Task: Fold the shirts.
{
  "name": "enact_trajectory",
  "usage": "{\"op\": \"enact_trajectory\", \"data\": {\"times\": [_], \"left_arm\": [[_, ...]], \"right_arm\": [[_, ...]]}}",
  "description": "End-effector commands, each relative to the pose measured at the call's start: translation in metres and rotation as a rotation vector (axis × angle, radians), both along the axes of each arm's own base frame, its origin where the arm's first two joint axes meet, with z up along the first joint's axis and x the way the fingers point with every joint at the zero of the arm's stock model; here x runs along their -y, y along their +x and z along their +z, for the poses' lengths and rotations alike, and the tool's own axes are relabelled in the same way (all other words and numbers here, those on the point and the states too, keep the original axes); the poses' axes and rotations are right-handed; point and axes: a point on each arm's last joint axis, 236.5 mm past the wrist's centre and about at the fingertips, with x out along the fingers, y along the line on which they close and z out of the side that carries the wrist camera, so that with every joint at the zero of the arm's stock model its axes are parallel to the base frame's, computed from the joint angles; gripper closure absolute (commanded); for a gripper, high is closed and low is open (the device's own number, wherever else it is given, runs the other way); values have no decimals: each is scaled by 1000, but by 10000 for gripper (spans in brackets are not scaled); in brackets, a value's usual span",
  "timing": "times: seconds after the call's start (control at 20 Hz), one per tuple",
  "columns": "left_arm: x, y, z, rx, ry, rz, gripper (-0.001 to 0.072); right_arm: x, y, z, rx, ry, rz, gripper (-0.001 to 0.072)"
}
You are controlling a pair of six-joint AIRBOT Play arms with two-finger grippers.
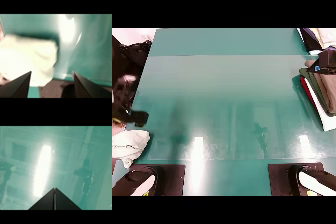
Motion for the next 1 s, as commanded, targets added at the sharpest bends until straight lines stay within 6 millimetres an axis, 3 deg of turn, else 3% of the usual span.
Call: {"op": "enact_trajectory", "data": {"times": [0.0, 0.2, 0.4, 0.45, 0.5, 0.55, 0.65, 0.75, 0.8, 0.95], "left_arm": [[-28, -42, -56, -137, 79, 77, 77], [-46, -62, -89, -177, 68, 165, 78], [-54, -60, -97, -152, 63, 194, 95], [-54, -60, -97, -149, 62, 193, 227], [-54, -60, -97, -149, 62, 193, 505], [-53, -59, -97, -147, 59, 194, 678], [-49, -53, -93, -128, 39, 196, 681], [-30, -27, -72, -51, -56, 145, 682], [-13, -5, -50, 25, -130, 111, 682], [50, 56, 57, 318, -337, -29, 682]], "right_arm": [[0, -2, -1, -3, -7, 15, 694], [-1, -2, -1, -4, -7, 16, 694], [-1, -2, -1, -4, -7, 16, 694], [-1, -2, -1, -4, -7, 16, 694], [-1, -2, -1, -4, -7, 16, 694], [-1, -2, -1, -4, -7, 16, 694], [-1, -2, -1, -2, -6, 15, 694], [-1, -2, -1, -1, -7, 15, 694], [-1, -2, -1, -1, -7, 15, 694], [-1, -1, 0, 0, -6, 15, 694]]}}
